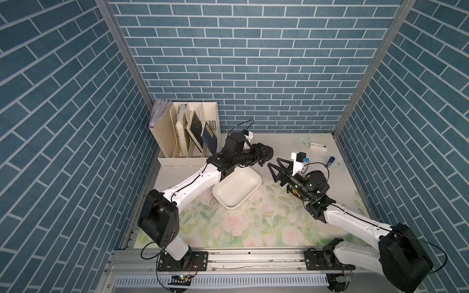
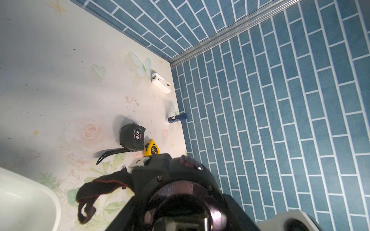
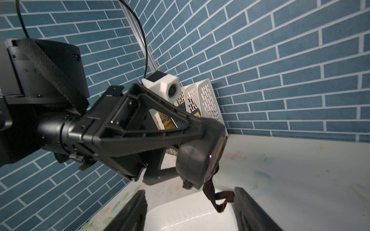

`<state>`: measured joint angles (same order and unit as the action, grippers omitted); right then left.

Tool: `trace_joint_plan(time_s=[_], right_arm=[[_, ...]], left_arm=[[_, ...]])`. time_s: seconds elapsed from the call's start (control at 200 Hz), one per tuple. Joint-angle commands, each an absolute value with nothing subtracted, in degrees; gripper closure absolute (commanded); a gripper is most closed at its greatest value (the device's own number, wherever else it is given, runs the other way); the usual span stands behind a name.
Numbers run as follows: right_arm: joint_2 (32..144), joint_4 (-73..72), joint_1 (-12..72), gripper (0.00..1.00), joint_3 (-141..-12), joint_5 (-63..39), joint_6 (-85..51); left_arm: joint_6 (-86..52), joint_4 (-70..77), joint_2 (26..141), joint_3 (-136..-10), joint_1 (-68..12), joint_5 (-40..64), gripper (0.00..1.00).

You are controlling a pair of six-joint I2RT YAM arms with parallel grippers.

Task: Take the tape measure out of the storage box
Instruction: Place the tape measure at the center of the board.

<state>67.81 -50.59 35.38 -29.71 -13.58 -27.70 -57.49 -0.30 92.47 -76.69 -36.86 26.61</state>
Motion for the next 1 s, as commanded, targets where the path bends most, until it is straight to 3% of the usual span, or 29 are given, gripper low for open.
trace_joint_plan(time_s=[0.0,0.995], right_arm=[[69.6,-54.6,35.6,0.29,-32.4,-14.1,-29.0],[80.5,-58.6,37.0,0.32,-38.7,-11.7,-28.9]], left_arm=[[-58.3,4.2,89.9,-76.0,-37.3,26.4,1.00],[-60.8,7.0,87.9,-71.6,-38.2,26.5,1.00]])
